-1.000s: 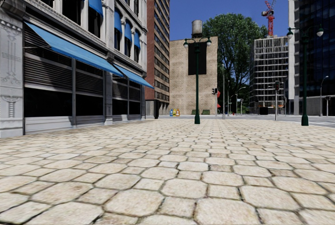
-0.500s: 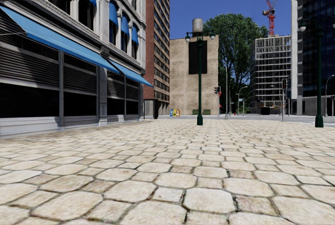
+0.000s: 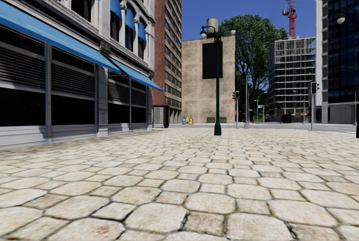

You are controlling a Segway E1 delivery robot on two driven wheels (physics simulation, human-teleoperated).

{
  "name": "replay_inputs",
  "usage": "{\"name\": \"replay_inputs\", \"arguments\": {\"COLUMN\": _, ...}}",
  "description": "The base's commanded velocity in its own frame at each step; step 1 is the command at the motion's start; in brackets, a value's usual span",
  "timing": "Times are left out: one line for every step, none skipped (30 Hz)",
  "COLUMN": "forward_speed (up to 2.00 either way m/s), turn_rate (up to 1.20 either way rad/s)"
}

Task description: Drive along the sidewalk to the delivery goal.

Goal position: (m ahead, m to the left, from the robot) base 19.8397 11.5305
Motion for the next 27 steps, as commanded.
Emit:
{"name": "replay_inputs", "arguments": {"forward_speed": 2.0, "turn_rate": 0.0}}
{"name": "replay_inputs", "arguments": {"forward_speed": 2.0, "turn_rate": 0.0}}
{"name": "replay_inputs", "arguments": {"forward_speed": 2.0, "turn_rate": 0.0}}
{"name": "replay_inputs", "arguments": {"forward_speed": 2.0, "turn_rate": 0.0}}
{"name": "replay_inputs", "arguments": {"forward_speed": 2.0, "turn_rate": 0.0}}
{"name": "replay_inputs", "arguments": {"forward_speed": 2.0, "turn_rate": 0.0}}
{"name": "replay_inputs", "arguments": {"forward_speed": 2.0, "turn_rate": 0.0}}
{"name": "replay_inputs", "arguments": {"forward_speed": 2.0, "turn_rate": 0.0}}
{"name": "replay_inputs", "arguments": {"forward_speed": 2.0, "turn_rate": 0.0}}
{"name": "replay_inputs", "arguments": {"forward_speed": 2.0, "turn_rate": 0.0}}
{"name": "replay_inputs", "arguments": {"forward_speed": 2.0, "turn_rate": 0.0}}
{"name": "replay_inputs", "arguments": {"forward_speed": 2.0, "turn_rate": 0.0}}
{"name": "replay_inputs", "arguments": {"forward_speed": 2.0, "turn_rate": 0.0}}
{"name": "replay_inputs", "arguments": {"forward_speed": 2.0, "turn_rate": 0.0}}
{"name": "replay_inputs", "arguments": {"forward_speed": 2.0, "turn_rate": 0.0}}
{"name": "replay_inputs", "arguments": {"forward_speed": 2.0, "turn_rate": 0.0}}
{"name": "replay_inputs", "arguments": {"forward_speed": 2.0, "turn_rate": 0.0}}
{"name": "replay_inputs", "arguments": {"forward_speed": 2.0, "turn_rate": 0.0}}
{"name": "replay_inputs", "arguments": {"forward_speed": 2.0, "turn_rate": 0.0}}
{"name": "replay_inputs", "arguments": {"forward_speed": 2.0, "turn_rate": 0.0}}
{"name": "replay_inputs", "arguments": {"forward_speed": 2.0, "turn_rate": 0.0}}
{"name": "replay_inputs", "arguments": {"forward_speed": 2.0, "turn_rate": 0.0}}
{"name": "replay_inputs", "arguments": {"forward_speed": 2.0, "turn_rate": 0.0}}
{"name": "replay_inputs", "arguments": {"forward_speed": 2.0, "turn_rate": 0.0}}
{"name": "replay_inputs", "arguments": {"forward_speed": 2.0, "turn_rate": 0.0}}
{"name": "replay_inputs", "arguments": {"forward_speed": 2.0, "turn_rate": 0.0}}
{"name": "replay_inputs", "arguments": {"forward_speed": 2.0, "turn_rate": 0.0}}
